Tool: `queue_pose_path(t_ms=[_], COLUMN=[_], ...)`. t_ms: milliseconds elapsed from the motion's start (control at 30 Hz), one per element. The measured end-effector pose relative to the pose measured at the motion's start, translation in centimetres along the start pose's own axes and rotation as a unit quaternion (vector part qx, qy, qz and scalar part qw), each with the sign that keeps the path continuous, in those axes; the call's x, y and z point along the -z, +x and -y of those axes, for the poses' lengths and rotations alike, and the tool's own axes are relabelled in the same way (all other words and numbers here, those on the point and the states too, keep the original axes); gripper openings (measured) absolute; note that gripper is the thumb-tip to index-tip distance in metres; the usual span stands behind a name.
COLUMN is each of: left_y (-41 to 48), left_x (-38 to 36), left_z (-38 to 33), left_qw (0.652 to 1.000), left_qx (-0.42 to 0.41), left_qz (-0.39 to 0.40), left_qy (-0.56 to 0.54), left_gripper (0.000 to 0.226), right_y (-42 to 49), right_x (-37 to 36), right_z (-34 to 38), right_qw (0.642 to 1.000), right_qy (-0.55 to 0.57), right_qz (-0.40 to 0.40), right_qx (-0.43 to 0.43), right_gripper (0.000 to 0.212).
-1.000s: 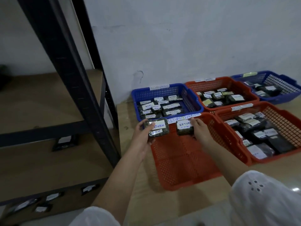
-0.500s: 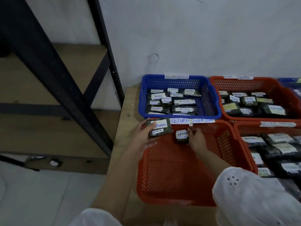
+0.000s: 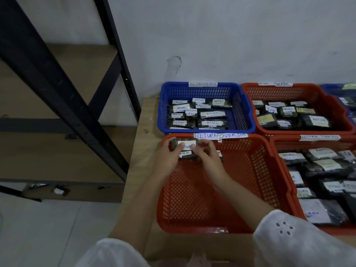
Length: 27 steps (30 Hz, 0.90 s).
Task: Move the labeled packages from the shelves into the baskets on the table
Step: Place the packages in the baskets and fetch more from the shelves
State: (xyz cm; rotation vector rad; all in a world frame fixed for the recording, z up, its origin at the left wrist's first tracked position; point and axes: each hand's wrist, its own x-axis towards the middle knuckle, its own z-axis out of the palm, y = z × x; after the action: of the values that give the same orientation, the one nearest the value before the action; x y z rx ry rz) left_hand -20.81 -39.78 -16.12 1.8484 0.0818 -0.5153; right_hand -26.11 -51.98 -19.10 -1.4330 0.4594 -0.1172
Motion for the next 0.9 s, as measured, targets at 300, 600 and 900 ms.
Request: queue_pose_path(t_ms=[300, 600, 900], left_y=[0.6, 1.7, 2.1], left_x=[0.7, 0.6, 0.7], left_z=[4.1, 4.7, 5.2], left_qw=[0.945, 0.946, 0.95], left_qx=[-0.097, -0.119, -0.139], left_qz=[-0.181, -0.131, -0.131], left_qy=[0.256, 0.273, 0.246], left_gripper=[0.054, 0.047, 0.047], right_y=[1.7, 3.2, 3.4], right_x=[-1.5, -4.2, -0.9], right_z=[-2.4, -4.1, -2.3], right_qw=[0.985, 0.937, 0.885], right_qy=[-0.066, -0.302, -0.414], right_qz=[-0.121, -0.127, -0.212], right_qx=[-0.103, -0.12, -0.011], right_gripper=[0.028, 0.036, 0.038])
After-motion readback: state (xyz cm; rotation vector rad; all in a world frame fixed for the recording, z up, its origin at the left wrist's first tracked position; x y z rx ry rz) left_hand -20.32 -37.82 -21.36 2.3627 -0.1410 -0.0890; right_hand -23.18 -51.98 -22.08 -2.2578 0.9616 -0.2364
